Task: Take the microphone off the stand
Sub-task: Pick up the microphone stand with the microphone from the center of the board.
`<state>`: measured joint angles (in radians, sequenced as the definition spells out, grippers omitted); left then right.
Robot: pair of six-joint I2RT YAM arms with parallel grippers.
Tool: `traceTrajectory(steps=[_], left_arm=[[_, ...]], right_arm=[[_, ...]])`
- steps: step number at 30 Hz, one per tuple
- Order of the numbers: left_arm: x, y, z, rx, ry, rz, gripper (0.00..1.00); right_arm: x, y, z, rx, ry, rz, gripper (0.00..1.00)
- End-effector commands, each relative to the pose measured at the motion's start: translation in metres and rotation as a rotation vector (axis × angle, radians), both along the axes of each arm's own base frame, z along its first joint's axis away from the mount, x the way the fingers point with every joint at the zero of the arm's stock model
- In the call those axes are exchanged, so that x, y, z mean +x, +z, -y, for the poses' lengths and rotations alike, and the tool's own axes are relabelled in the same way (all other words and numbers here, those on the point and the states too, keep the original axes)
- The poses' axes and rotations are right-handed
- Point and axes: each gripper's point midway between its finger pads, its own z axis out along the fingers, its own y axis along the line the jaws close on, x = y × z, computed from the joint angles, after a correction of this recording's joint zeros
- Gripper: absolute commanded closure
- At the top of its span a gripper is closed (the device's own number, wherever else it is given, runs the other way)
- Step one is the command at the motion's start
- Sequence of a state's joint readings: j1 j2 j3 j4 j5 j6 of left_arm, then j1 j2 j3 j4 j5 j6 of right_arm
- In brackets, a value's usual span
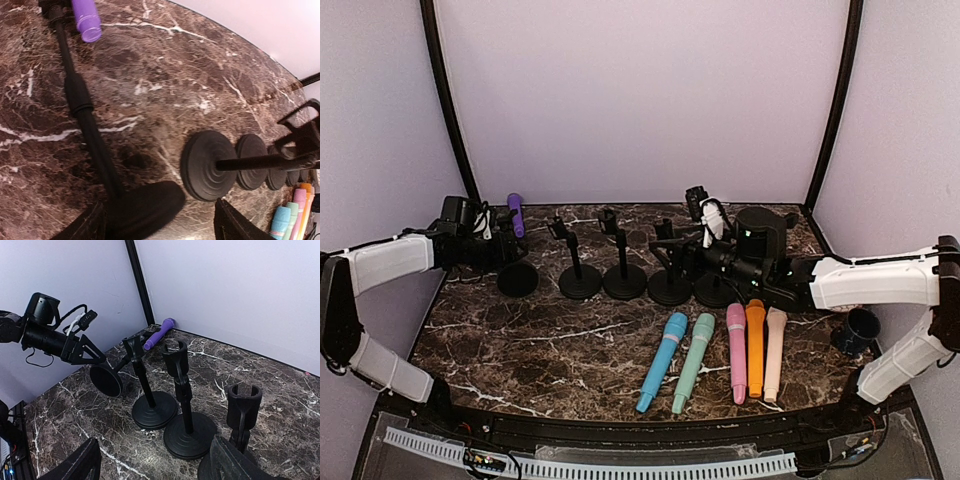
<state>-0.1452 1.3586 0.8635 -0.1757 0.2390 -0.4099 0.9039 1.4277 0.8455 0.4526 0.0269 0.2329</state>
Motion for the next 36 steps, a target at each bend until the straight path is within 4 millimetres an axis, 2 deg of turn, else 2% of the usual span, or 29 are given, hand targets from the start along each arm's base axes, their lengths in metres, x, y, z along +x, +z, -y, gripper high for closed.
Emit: traceTrajectory(steps=[1, 4, 7, 8, 9, 10, 11, 12, 13, 18, 26, 29, 31, 36], left_arm=[[0.021, -0.005, -0.031, -0.031, 0.055, -0.002, 0.27], [0.038, -0.023, -0.049, -0.105, 0.095, -0.036, 0.36], [0.057, -0.033, -0.061, -0.124, 0.115, -0.053, 0.45], [0.065, -0.037, -0.063, -0.117, 0.116, -0.062, 0.46], [0.073, -0.033, -0.065, -0.111, 0.118, -0.048, 0.47], [0.077, -0.042, -0.066, -0.106, 0.119, -0.065, 0.47], [0.084, -0.038, -0.068, -0.099, 0.123, -0.053, 0.47], [0.086, -0.045, -0.069, -0.095, 0.125, -0.066, 0.46], [0.092, -0.044, -0.071, -0.090, 0.128, -0.060, 0.45], [0.105, -0.061, -0.065, -0.120, 0.102, -0.062, 0.43], [0.126, -0.063, -0.060, -0.140, 0.051, -0.020, 0.45], [0.130, -0.071, -0.060, -0.137, 0.050, -0.033, 0.48], [0.132, -0.076, -0.061, -0.131, 0.046, -0.036, 0.53], [0.133, -0.077, -0.061, -0.121, 0.040, -0.036, 0.75]], right_arm=[[0.005, 0.013, 0.001, 0.018, -0.026, 0.026, 0.24], [0.005, 0.013, -0.001, 0.022, -0.016, 0.022, 0.24], [0.005, 0.014, -0.002, 0.030, -0.012, 0.020, 0.24], [0.005, 0.014, -0.003, 0.032, -0.013, 0.018, 0.24], [0.005, 0.014, -0.002, 0.032, -0.012, 0.017, 0.24], [0.005, 0.014, -0.002, 0.032, -0.014, 0.018, 0.24], [0.005, 0.014, -0.002, 0.033, -0.014, 0.018, 0.24], [0.005, 0.014, -0.001, 0.030, -0.016, 0.018, 0.24], [0.005, 0.013, 0.000, 0.029, -0.019, 0.017, 0.24], [0.005, 0.009, 0.002, 0.016, -0.026, 0.011, 0.24], [0.007, 0.004, -0.004, 0.013, -0.014, -0.007, 0.24], [0.007, 0.003, -0.006, 0.012, -0.010, -0.011, 0.24], [0.008, 0.003, -0.007, 0.009, -0.012, -0.014, 0.24], [0.009, 0.001, -0.006, 0.003, -0.019, -0.019, 0.24]])
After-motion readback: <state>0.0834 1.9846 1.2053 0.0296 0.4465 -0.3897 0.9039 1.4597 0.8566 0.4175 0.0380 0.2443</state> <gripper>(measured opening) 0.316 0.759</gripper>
